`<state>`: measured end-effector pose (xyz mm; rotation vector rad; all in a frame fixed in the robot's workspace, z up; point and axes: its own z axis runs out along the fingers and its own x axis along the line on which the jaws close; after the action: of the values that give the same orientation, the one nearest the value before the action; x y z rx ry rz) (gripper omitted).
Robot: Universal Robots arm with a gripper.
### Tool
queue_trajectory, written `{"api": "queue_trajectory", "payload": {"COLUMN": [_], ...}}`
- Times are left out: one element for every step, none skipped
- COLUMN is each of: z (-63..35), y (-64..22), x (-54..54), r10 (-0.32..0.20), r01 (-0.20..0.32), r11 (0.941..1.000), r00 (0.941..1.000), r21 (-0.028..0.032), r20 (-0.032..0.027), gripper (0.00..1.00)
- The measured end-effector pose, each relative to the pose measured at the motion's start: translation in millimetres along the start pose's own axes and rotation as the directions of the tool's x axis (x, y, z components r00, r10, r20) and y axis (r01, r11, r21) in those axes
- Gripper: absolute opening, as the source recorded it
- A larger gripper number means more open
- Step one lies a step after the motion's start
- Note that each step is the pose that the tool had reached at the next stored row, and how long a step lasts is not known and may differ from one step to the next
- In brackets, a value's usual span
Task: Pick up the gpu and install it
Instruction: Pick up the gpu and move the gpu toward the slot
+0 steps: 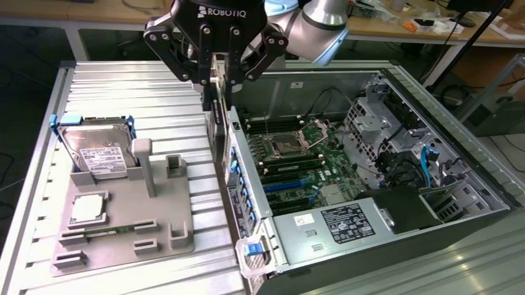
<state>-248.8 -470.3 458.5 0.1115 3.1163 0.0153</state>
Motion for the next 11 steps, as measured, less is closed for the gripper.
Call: {"api": "queue_trajectory", "payload": {"z": [0.1,0.0,0.1,0.2,0.1,0.2,0.2,0.3,0.3,0.3,0.3], "y": [0.0,0.1,0.2,0.3,0.4,0.5,0.6,0.7,0.8,0.9,0.9], "x": [-0.8,-1.7,-2.9,-3.6,-5.1,-6.7,-7.9,-9.3,-11.1,-11.8,-12.9], "r10": [0.000,0.000,0.000,0.000,0.000,0.000,0.000,0.000,0.000,0.000,0.000], "r01": [0.000,0.000,0.000,0.000,0.000,0.000,0.000,0.000,0.000,0.000,0.000], "r11": [1.0000,1.0000,1.0000,1.0000,1.0000,1.0000,1.0000,1.0000,1.0000,1.0000,1.0000], "r00": [1.0000,1.0000,1.0000,1.0000,1.0000,1.0000,1.0000,1.0000,1.0000,1.0000,1.0000], "r21": [-0.0001,0.0000,-0.0001,-0.0001,0.0000,-0.0001,-0.0001,-0.0001,0.0000,0.0000,-0.0001], "r20": [0.0001,0.0000,0.0001,0.0001,0.0000,0.0001,0.0001,0.0000,0.0001,0.0000,0.0000], "gripper": [0.27,0.27,0.27,0.27,0.27,0.27,0.27,0.27,0.27,0.27,0.27]}}
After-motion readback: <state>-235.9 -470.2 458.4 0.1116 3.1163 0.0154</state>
